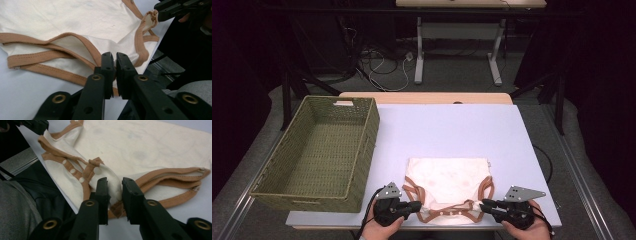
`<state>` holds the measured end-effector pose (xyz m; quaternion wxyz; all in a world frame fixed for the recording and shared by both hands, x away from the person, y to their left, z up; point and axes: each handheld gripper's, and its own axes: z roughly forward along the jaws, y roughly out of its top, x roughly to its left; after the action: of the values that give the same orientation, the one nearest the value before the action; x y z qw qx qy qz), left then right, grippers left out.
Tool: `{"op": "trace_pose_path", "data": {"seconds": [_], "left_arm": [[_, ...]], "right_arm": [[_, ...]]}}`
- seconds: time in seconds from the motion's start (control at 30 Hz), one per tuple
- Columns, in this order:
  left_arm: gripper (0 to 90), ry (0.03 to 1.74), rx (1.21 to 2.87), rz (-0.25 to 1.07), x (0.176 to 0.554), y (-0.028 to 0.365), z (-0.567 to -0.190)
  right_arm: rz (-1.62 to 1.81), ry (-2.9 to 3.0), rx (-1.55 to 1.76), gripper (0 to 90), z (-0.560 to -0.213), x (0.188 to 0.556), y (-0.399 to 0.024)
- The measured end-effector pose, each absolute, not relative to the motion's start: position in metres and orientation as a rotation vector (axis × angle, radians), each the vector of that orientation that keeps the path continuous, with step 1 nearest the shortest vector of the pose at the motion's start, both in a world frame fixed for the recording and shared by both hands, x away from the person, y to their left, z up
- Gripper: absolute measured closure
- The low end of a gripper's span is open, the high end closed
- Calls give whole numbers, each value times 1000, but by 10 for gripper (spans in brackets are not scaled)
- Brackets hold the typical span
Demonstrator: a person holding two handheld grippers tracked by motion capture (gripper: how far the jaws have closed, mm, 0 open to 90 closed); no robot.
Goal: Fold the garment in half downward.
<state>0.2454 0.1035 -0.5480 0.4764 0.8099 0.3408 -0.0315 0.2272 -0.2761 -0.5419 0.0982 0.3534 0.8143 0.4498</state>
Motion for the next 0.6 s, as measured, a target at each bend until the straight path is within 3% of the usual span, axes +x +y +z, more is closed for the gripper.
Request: {"op": "trace_pose_path", "data": {"seconds": [0.3, 0.6], "left_arm": [[567, 862, 1954, -5, 247, 105, -545], [426, 908, 1960, 40, 255, 106, -548]], "right_arm": [[1363, 2339, 1046, 577, -538, 227, -279], [1305, 2346, 1039, 433, -541, 233, -276]]}}
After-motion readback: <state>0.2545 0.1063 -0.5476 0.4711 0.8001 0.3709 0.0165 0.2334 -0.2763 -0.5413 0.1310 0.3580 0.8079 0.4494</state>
